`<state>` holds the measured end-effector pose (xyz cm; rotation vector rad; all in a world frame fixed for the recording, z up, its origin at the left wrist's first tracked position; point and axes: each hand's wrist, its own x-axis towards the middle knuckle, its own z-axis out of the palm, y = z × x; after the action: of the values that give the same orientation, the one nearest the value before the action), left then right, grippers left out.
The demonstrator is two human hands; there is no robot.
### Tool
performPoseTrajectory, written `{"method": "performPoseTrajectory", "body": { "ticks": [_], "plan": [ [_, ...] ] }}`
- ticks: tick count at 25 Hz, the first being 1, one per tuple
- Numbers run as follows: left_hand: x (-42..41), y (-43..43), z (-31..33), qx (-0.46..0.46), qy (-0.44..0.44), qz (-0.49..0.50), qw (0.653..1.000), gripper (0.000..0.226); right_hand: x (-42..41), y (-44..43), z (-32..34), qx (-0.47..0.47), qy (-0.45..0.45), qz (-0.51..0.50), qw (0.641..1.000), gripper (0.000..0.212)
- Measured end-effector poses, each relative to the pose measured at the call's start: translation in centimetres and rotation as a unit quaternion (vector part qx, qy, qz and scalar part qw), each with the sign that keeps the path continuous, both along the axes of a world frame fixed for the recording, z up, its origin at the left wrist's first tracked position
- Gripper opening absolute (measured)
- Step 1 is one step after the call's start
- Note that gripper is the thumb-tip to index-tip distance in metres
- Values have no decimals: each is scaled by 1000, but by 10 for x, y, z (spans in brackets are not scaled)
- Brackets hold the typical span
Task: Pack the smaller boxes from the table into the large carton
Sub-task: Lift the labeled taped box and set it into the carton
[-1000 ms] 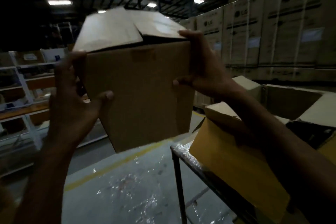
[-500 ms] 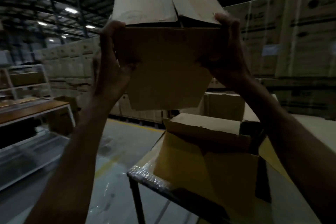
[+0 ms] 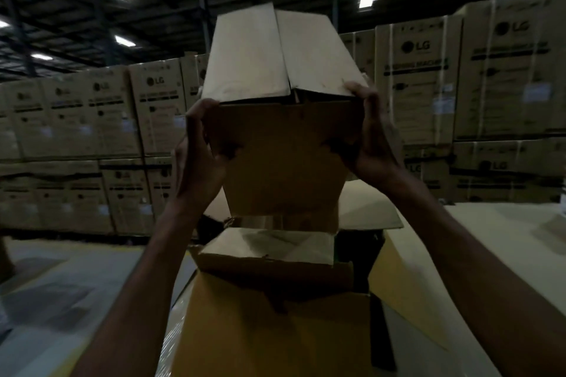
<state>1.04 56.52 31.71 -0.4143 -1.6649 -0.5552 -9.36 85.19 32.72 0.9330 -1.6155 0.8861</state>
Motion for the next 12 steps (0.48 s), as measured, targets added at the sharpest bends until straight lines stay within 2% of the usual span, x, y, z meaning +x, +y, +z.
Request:
{"method": "performPoseTrajectory", "body": {
  "ticks": [3,6,12],
  "plan": [
    [-33,-1,-13,-11,-30,35,999,85,-31,3,-15,8,-32,-20,999,94],
    [-58,-8,-19,3,-68,10,998,87,-53,3,-28,18,-72,5,997,96],
    [-92,-14,-29,1,-157,20,987,89,-80,-5,-49,57,-155,-59,985,100]
  ]
}}
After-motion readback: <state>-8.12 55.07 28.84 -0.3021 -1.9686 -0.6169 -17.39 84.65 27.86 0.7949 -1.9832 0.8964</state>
